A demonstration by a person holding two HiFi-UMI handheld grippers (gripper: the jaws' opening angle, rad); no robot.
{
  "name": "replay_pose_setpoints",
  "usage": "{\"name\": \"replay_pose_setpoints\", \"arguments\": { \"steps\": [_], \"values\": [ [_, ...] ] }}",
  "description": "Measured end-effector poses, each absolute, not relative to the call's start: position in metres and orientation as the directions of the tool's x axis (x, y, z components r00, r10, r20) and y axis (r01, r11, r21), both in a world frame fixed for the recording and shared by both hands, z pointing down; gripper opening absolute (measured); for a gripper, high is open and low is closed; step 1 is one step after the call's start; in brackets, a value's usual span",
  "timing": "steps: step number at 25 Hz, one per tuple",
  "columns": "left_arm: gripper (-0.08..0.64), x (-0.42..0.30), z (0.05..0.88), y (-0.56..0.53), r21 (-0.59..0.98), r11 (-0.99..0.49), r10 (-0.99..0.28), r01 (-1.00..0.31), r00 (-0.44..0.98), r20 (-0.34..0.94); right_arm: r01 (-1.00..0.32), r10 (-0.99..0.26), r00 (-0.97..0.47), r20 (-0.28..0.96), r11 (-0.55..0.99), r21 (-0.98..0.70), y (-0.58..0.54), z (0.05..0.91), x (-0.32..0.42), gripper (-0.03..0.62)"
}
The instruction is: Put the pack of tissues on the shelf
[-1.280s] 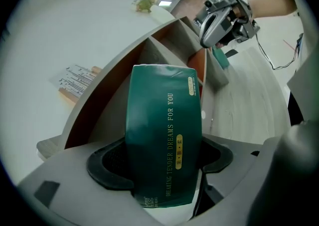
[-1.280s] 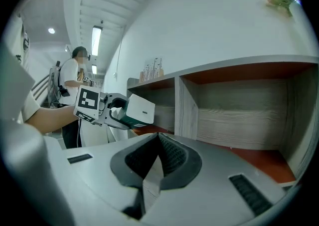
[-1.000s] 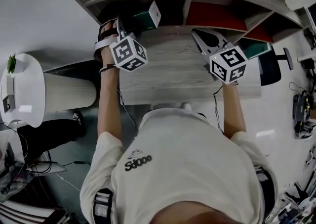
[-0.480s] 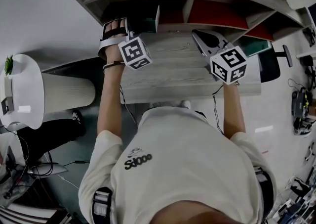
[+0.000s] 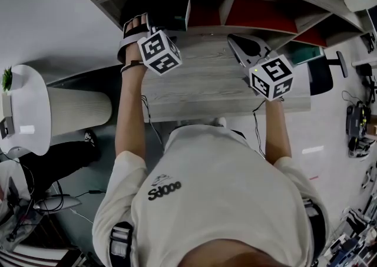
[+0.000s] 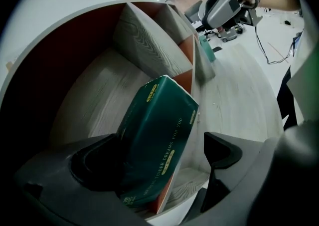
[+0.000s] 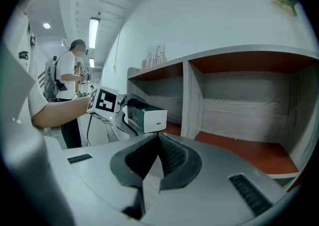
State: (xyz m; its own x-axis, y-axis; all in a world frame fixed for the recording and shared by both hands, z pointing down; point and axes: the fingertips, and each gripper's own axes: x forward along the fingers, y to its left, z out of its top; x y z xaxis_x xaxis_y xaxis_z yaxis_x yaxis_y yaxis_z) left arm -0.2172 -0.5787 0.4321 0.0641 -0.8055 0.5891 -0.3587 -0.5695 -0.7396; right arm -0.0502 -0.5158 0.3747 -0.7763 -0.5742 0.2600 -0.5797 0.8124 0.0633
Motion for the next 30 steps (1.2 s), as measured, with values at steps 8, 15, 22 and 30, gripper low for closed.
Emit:
{"name": "replay_pose_setpoints", "arguments": {
  "steps": [8,15,22,30],
  "values": [
    [0.549,-0.214,0.432,-0.592,-0.683,-0.588,-0.779,-0.433,0.077,0.622,-0.608,-0.607,-0.746,0.272,0.789,0.093,-0.524,0.379,-0.045,-0.002],
    [0.568,-0.215,0.434,-0.614,-0.693,-0.586,-0.776,-0.421,0.045,0.629,-0.612,-0.612,-0.74,0.278,0.785,0.097,-0.527,0.381,-0.046,-0.002],
    [0.583,-0.213,0.434,-0.617,-0.657,-0.632,-0.744,-0.412,0.085,0.662,-0.627,-0.626,-0.732,0.27,0.773,0.092,-0.533,0.377,-0.042,-0.002],
    [0.583,-0.209,0.426,-0.616,-0.598,-0.673,-0.714,-0.436,0.169,0.68,-0.657,-0.65,-0.71,0.272,0.75,0.077,-0.527,0.375,-0.047,-0.002]
  ]
}}
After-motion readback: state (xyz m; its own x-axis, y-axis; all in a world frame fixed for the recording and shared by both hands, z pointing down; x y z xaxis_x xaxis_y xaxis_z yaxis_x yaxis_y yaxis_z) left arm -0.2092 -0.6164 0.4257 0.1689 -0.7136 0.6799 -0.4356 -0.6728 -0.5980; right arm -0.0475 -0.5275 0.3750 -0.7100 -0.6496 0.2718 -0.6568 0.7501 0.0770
